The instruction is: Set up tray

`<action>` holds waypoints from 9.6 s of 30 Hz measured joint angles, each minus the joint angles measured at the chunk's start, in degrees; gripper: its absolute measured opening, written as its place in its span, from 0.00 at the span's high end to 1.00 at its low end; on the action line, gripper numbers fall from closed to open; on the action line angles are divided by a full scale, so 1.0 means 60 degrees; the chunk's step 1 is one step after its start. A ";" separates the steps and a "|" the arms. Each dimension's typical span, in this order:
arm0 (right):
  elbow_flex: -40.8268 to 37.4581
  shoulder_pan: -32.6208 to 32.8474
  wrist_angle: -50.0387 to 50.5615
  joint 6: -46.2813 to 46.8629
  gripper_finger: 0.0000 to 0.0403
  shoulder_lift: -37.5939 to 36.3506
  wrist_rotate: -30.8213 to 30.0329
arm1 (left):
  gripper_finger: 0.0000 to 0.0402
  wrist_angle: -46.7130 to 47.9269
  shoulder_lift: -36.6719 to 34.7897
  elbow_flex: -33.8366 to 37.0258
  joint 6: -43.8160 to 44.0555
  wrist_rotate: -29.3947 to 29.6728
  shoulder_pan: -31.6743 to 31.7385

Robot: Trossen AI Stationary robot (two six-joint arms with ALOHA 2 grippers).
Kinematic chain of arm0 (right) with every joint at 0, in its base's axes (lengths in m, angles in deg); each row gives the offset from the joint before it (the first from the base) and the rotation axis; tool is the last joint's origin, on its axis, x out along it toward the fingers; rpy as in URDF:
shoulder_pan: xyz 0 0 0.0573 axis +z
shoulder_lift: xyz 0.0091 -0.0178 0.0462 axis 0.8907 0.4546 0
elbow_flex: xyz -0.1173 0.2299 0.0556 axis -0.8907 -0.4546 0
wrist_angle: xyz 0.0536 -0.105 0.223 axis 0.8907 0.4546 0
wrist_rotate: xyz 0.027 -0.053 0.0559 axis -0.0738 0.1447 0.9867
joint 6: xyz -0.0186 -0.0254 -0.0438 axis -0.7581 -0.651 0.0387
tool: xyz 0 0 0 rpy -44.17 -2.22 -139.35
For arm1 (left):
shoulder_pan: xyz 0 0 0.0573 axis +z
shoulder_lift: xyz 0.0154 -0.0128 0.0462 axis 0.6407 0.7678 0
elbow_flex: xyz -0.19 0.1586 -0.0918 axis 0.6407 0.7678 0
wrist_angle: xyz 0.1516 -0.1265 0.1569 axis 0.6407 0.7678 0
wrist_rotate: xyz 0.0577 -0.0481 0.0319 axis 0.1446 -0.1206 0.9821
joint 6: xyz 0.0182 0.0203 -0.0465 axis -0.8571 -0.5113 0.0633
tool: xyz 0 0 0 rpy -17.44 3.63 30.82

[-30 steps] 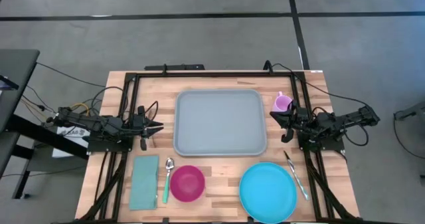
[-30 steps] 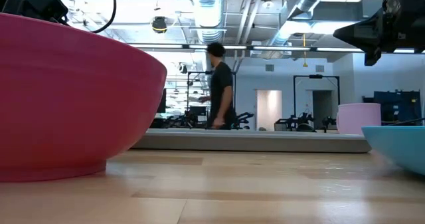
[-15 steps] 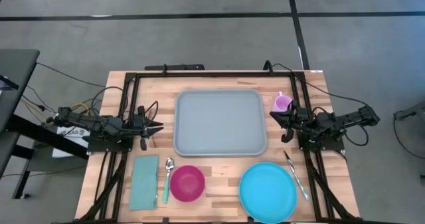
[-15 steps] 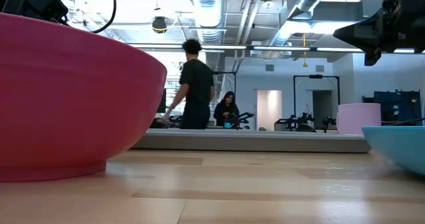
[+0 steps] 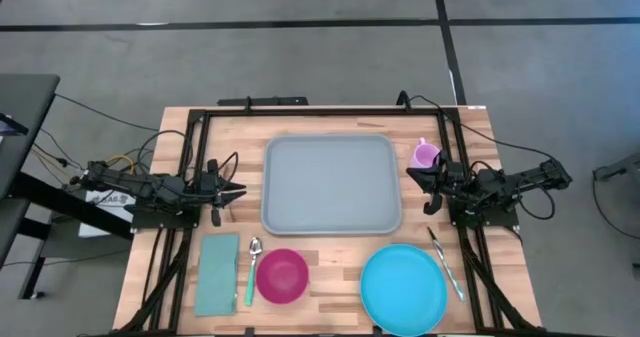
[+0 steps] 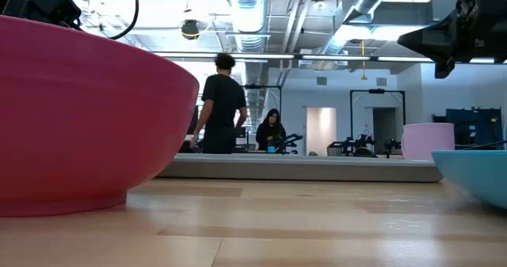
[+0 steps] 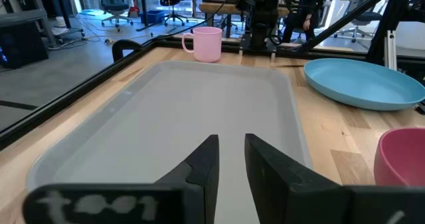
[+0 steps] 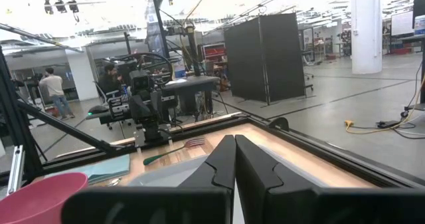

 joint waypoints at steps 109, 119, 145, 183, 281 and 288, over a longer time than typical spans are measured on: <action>0.0000 0.0000 0.0000 0.0000 1.00 0.0003 0.0000 | 0.84 -0.1032 -0.0001 0.0064 0.1241 0.0080 0.0000; -0.0001 -0.0003 0.0000 0.0000 1.00 0.0001 0.0000 | 0.84 -0.1048 -0.0001 0.0042 0.0893 0.1419 0.0002; 0.0767 0.0007 0.0061 0.0505 1.00 0.0005 0.0025 | 0.84 -0.2539 -0.0001 0.0006 0.0069 0.3588 0.0004; 0.7238 -0.1540 1.3855 1.1550 1.00 0.5530 -0.0577 | 0.84 -0.2543 -0.0001 -0.0002 -0.0121 0.5104 0.0004; 0.6178 -0.6561 1.0109 0.6360 0.76 1.1382 0.2280 | 0.84 -0.2510 0.0000 -0.0002 -0.0357 0.5873 0.0000; 0.6473 -0.6546 1.0162 0.5524 0.97 1.1621 0.2293 | 0.84 -0.2510 0.0000 -0.0002 -0.0364 0.5879 0.0001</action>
